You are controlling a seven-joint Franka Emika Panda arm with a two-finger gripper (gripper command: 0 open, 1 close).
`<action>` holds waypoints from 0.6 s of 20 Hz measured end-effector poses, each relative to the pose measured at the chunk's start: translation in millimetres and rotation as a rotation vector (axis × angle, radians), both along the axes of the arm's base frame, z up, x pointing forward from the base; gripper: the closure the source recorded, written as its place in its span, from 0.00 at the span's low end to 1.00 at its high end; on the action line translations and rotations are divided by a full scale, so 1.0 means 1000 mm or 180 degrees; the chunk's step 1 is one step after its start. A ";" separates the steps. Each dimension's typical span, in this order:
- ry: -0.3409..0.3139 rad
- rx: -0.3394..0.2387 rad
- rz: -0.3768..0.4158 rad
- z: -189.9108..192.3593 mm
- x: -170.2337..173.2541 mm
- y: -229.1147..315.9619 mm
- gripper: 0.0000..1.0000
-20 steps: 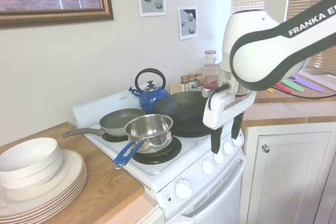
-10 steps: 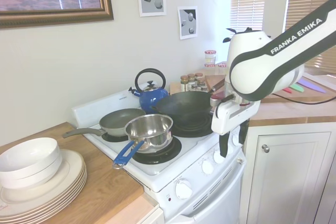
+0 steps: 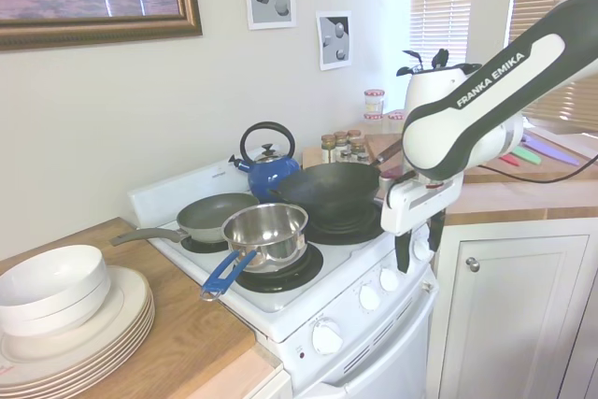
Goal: Turn on the stove on the bottom right
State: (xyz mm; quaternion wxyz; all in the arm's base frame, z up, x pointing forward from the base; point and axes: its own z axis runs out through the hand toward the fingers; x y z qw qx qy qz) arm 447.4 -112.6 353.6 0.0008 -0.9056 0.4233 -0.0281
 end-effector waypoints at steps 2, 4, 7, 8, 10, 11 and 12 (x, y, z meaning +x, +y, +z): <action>-0.0016 -0.0023 -0.0019 -0.002 0.000 -0.006 1.00; -0.0012 -0.0036 -0.0039 -0.007 0.000 -0.011 1.00; -0.0013 -0.0064 -0.0068 -0.016 0.001 -0.020 1.00; -0.0021 -0.0069 -0.0091 -0.019 0.001 -0.024 1.00; -0.0042 -0.0072 -0.0141 -0.020 0.000 -0.032 1.00; -0.0059 -0.0075 -0.0165 -0.020 -0.001 -0.036 1.00; -0.0077 -0.0084 -0.0182 -0.019 -0.001 -0.039 1.00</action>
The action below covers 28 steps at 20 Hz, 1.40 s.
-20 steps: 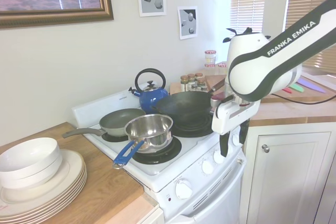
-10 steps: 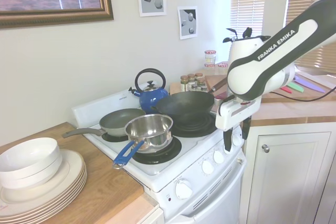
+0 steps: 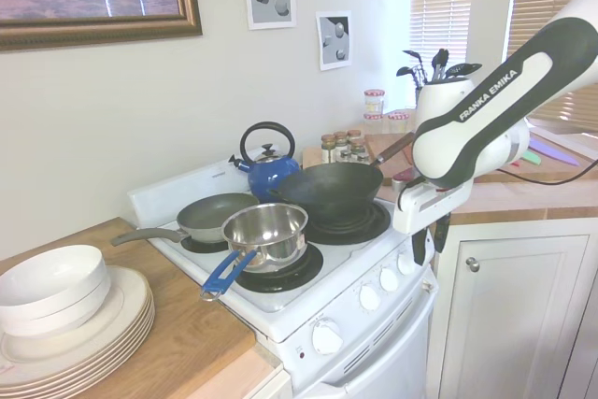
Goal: Turn on the stove on the bottom right
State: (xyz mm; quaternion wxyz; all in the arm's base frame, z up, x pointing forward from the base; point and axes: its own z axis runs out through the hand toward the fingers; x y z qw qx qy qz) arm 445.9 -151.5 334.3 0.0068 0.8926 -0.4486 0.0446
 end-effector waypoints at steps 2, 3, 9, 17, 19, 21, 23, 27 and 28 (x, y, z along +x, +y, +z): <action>-0.0022 -0.0027 -0.0020 -0.002 -0.002 -0.006 1.00; -0.0024 -0.0046 -0.0023 -0.004 -0.004 -0.009 1.00; -0.0077 -0.0118 -0.0116 -0.012 -0.007 -0.025 1.00; -0.0183 -0.0253 -0.0273 -0.012 -0.002 -0.035 1.00; -0.0196 -0.0265 -0.0299 -0.013 0.000 -0.039 1.00; -0.0206 -0.0277 -0.0329 -0.012 0.002 -0.045 1.00; -0.0223 -0.0291 -0.0359 -0.010 0.005 -0.051 1.00; -0.0235 -0.0317 -0.0397 -0.009 0.013 -0.061 1.00; -0.0232 -0.0322 -0.0401 -0.009 0.015 -0.063 1.00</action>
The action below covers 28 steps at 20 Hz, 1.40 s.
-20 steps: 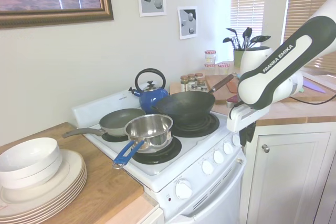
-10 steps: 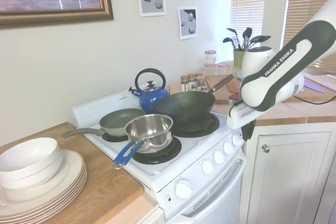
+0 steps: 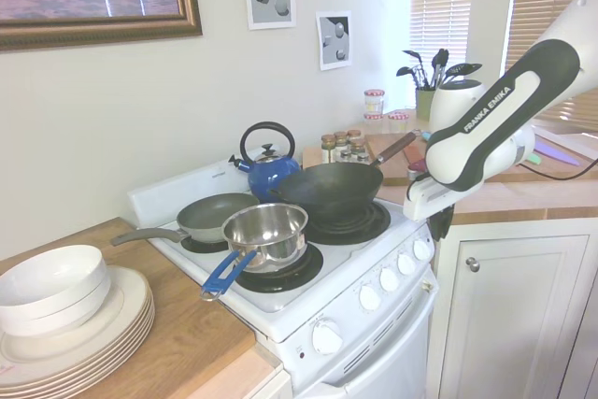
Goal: Turn on the stove on the bottom right
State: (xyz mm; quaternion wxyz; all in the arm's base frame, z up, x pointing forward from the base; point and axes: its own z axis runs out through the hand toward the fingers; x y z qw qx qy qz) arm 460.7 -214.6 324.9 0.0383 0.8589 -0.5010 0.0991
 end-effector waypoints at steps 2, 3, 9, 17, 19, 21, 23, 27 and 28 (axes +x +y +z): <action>0.0010 -0.0008 -0.0004 -0.002 0.005 -0.003 1.00; 0.0020 -0.0008 -0.0004 -0.004 0.006 -0.003 1.00; 0.0081 -0.0007 0.0049 -0.016 0.016 0.002 1.00; 0.0145 0.0002 0.0082 -0.027 0.019 0.007 1.00; 0.0134 0.0000 0.0057 -0.025 0.018 0.003 1.00; 0.0108 -0.0004 0.0036 -0.022 0.019 0.000 1.00; 0.0071 -0.0015 0.0034 -0.017 0.021 -0.001 1.00; 0.0040 -0.0027 0.0028 -0.012 0.023 -0.002 1.00; 0.0040 -0.0028 0.0024 -0.012 0.023 -0.003 1.00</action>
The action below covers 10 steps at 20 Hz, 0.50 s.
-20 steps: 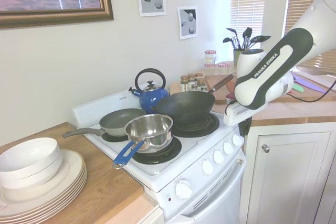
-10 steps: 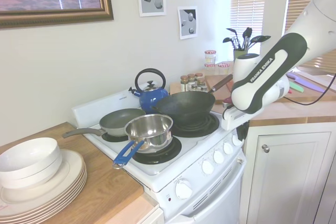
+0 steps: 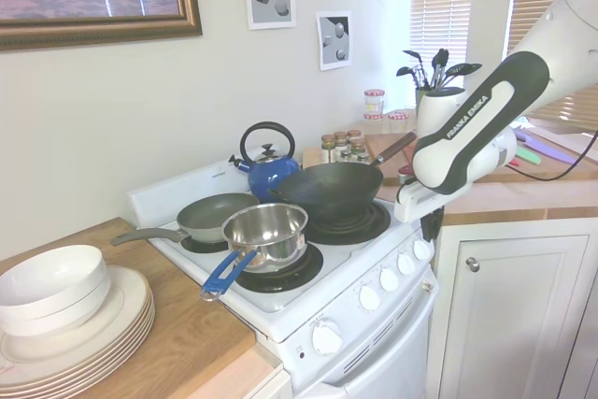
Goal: Turn on the stove on the bottom right
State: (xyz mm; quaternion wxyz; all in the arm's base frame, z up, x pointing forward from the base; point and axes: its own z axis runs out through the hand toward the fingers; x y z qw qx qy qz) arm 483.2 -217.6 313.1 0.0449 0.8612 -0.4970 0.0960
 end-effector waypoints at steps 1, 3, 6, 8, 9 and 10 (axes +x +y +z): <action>0.0001 -0.0001 -0.0004 0.000 0.000 -0.001 1.00; 0.0000 -0.0009 -0.0012 0.000 0.000 -0.003 1.00; 0.0003 -0.0020 -0.0016 0.000 0.001 -0.006 1.00; 0.0012 -0.0026 -0.0013 -0.002 0.004 -0.006 1.00; 0.0021 -0.0028 -0.0009 -0.004 0.005 -0.007 1.00; 0.0032 -0.0030 -0.0003 -0.007 0.007 -0.006 1.00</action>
